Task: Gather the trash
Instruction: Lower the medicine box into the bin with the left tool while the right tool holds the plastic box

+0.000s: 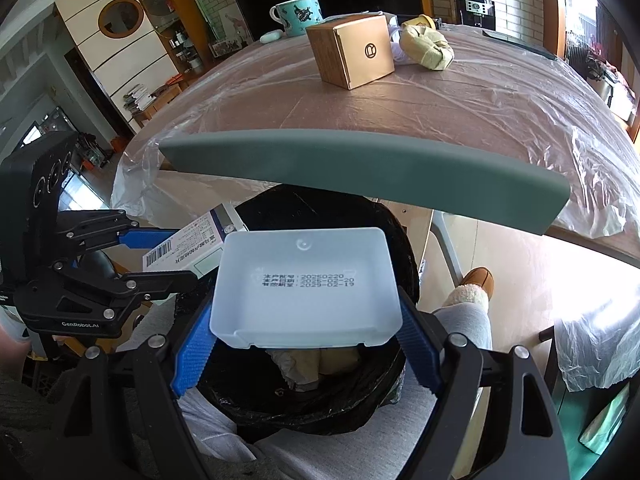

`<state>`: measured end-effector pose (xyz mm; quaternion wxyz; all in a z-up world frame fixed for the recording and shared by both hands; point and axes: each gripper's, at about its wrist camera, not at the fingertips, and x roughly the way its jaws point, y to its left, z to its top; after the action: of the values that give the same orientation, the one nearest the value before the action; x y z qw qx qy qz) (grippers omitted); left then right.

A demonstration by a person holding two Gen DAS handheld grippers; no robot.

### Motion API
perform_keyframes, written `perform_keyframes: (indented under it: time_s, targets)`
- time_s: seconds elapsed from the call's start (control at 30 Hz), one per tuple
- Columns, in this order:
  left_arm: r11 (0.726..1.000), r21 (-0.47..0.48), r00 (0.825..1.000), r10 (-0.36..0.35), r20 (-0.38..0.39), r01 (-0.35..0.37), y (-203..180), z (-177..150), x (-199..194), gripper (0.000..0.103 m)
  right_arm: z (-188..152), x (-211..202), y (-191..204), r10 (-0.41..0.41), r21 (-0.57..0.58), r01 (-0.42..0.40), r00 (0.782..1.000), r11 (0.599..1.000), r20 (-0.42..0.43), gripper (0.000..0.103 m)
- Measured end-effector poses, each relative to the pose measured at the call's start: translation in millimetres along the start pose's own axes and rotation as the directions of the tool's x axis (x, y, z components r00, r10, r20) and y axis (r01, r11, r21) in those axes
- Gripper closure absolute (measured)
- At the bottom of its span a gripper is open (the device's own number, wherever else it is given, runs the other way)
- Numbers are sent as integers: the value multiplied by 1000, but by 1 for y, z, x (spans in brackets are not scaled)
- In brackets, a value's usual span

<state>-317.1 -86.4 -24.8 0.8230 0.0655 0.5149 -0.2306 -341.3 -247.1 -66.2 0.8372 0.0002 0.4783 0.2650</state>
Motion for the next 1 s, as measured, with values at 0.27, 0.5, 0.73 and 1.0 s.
perform_keyframes:
  time_s: [0.27, 0.5, 0.73, 1.0]
  targets:
    - [1000, 1, 999, 28, -19, -28, 4, 1, 12, 51, 0, 13, -1, -27, 6, 27, 1000, 1000, -7, 23]
    - [999, 3, 998, 48, -33, -48, 8, 1, 22, 51, 0, 23, -2, -41, 12, 41, 999, 999, -16, 23]
    - [998, 2, 997, 64, -49, -63, 12, 1, 31, 51, 0, 32, -2, -62, 10, 62, 998, 998, -26, 23]
    - [997, -4, 995, 75, -61, -75, 17, 2, 40, 51, 2, 40, -4, -81, 8, 81, 996, 997, -31, 23]
